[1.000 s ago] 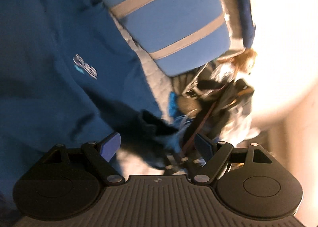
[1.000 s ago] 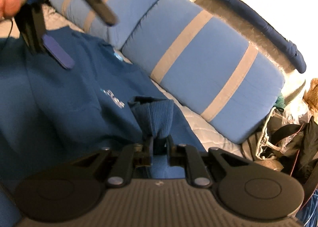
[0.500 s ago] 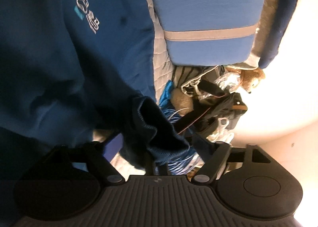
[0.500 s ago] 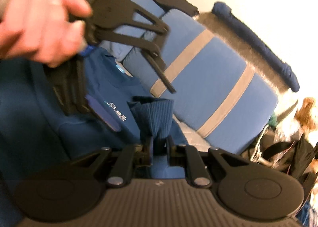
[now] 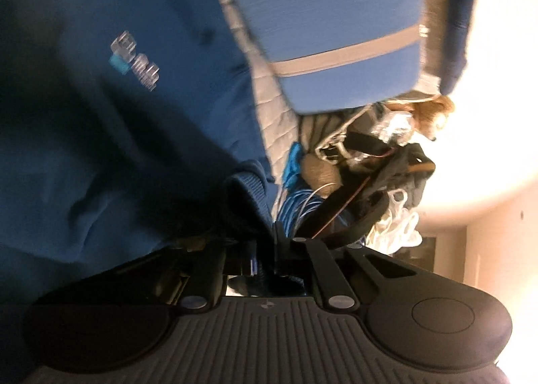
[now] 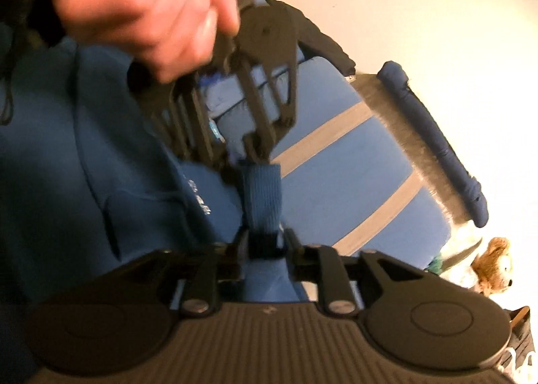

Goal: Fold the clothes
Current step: 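Close the left tool on the sleeve cuff while the right tool opens to release it, then lay the sleeve across the sweatshirt body with the left tool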

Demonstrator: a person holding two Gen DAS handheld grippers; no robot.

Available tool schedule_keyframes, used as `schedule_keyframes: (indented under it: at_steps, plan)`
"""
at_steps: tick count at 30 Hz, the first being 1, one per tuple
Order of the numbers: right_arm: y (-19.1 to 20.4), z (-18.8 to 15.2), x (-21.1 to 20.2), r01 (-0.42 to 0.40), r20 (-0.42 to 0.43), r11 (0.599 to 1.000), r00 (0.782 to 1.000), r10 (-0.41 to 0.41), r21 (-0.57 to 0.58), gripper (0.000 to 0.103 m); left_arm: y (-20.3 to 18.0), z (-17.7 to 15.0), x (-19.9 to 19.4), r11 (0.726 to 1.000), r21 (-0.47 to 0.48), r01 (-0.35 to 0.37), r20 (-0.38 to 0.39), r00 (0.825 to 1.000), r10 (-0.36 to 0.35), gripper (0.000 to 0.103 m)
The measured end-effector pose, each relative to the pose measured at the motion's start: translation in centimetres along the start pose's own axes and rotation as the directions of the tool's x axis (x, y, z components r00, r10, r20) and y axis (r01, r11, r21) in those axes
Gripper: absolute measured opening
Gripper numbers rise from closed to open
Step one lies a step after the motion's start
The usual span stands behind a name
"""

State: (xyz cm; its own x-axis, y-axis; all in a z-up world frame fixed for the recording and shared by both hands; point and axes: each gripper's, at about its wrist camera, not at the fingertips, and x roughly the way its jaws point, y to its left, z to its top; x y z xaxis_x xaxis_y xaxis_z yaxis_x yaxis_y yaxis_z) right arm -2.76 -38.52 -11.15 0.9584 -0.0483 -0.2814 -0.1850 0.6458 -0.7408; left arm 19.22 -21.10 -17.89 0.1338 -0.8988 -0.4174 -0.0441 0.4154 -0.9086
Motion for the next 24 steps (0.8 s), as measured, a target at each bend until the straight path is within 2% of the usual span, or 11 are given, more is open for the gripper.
schedule_keyframes:
  at_steps: [1,3,6,9,14,18,21,24]
  plan:
    - [0.0,-0.2,0.2,0.008,-0.006,1.0,1.0,-0.008,-0.005,0.062,-0.5,0.1,-0.4,1.0,0.021,0.008,0.01,1.0,-0.008,0.008]
    - [-0.2,-0.7,1.0,0.019,-0.041,1.0,0.999,-0.019,0.002,0.073,-1.6,0.4,-1.3,0.998,0.06,0.029,0.034,0.999,-0.031,0.008]
    - [-1.0,-2.1,2.9,0.05,-0.122,0.997,0.992,-0.043,0.054,0.073,-3.0,1.0,-3.0,0.993,0.105,0.052,0.071,0.996,-0.06,0.008]
    - [-2.5,-3.8,4.7,0.11,-0.211,0.984,0.974,-0.078,0.144,0.073,-3.9,1.7,-5.0,0.989,0.135,0.062,0.106,0.991,-0.076,0.008]
    - [-6.0,-6.2,7.1,0.235,-0.345,0.914,0.931,-0.114,0.331,0.074,-4.9,2.7,-7.7,0.984,0.172,0.054,0.153,0.985,-0.081,0.008]
    - [-8.4,-7.2,7.1,0.291,-0.369,0.85,0.921,-0.125,0.439,0.082,-5.5,3.6,-9.2,0.982,0.177,0.065,0.194,0.976,-0.099,0.007]
    - [-9.5,-7.1,8.0,0.3,-0.391,0.832,0.914,-0.11,0.467,0.088,-5.5,4.1,-10.4,0.982,0.172,0.081,0.231,0.966,-0.121,0.007]
    - [-9.0,-7.2,9.3,0.293,-0.446,0.831,0.893,-0.061,0.473,0.094,-5.8,4.4,-11.5,0.98,0.181,0.088,0.262,0.956,-0.134,0.007]
